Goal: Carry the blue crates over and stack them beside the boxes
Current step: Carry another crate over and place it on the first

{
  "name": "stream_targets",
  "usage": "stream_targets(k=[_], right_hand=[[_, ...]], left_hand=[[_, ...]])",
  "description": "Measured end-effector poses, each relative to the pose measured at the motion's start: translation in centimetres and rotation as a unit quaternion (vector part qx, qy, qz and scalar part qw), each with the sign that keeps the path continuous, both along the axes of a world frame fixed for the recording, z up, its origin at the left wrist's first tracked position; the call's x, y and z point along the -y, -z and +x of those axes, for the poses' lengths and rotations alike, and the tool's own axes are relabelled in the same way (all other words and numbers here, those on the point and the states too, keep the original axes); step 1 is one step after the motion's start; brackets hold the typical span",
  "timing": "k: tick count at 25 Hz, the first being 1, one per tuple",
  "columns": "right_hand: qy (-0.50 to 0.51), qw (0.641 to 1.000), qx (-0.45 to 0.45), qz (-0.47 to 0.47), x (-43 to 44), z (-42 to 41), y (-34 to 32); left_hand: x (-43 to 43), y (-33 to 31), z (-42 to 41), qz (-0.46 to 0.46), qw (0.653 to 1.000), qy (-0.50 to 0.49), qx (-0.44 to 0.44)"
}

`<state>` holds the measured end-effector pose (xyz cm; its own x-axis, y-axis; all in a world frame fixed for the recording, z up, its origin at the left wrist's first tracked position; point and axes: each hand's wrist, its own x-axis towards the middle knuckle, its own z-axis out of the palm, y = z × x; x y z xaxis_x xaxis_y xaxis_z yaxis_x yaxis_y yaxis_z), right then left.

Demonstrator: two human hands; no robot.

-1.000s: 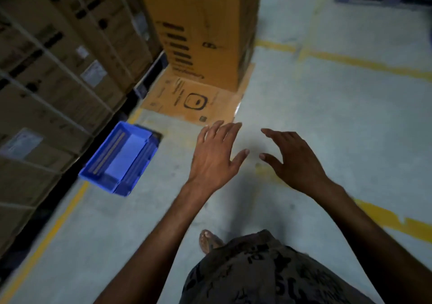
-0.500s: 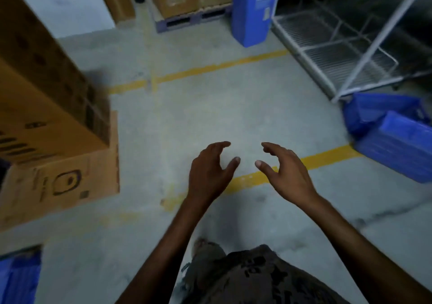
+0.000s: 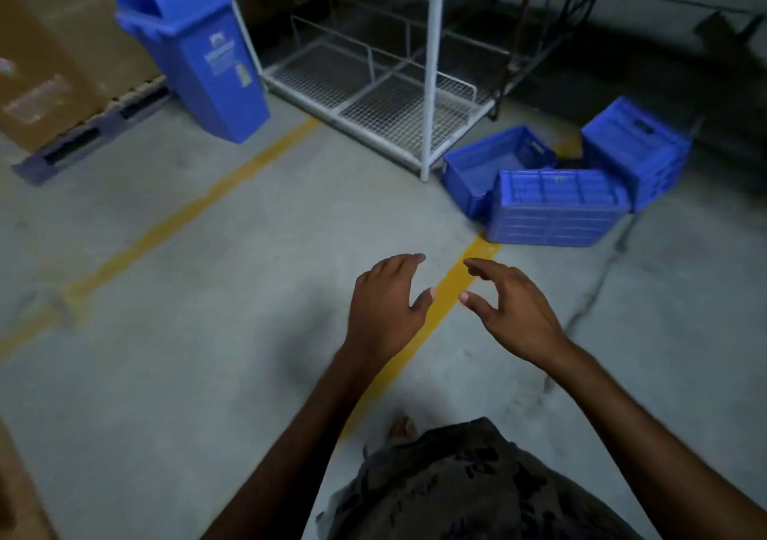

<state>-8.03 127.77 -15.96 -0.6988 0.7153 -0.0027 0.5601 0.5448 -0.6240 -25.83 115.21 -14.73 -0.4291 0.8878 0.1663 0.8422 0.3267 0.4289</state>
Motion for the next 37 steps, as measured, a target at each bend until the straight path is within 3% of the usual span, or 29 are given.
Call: stream_targets(k=[8, 14, 20, 32, 37], right_hand=[[0.119, 0.992, 0.029, 0.021, -21.8, 2.4, 1.3], [0.114, 0.992, 0.061, 0.001, -41.2, 5.7, 2.7], [0.115, 0.989, 0.090, -0.026, -56.9, 5.7, 3.9], [0.234, 0.958, 0.145, -0.077, -81.5, 4.6, 12.1], [0.244, 0.944, 0.206, -0.081, -94.6, 7.9, 21.2]], left_hand=[[-25.1, 1.2, 0.4, -0.016, 0.990, 0.140, -0.028], [-44.8, 3.1, 3.7, -0.043, 0.988, 0.145, 0.028], [-58.6, 4.5, 3.7, -0.064, 0.988, 0.124, 0.061], [-86.6, 14.3, 2.9, -0.149, 0.948, 0.212, 0.185], [-95.9, 20.8, 6.5, -0.186, 0.929, 0.203, 0.248]])
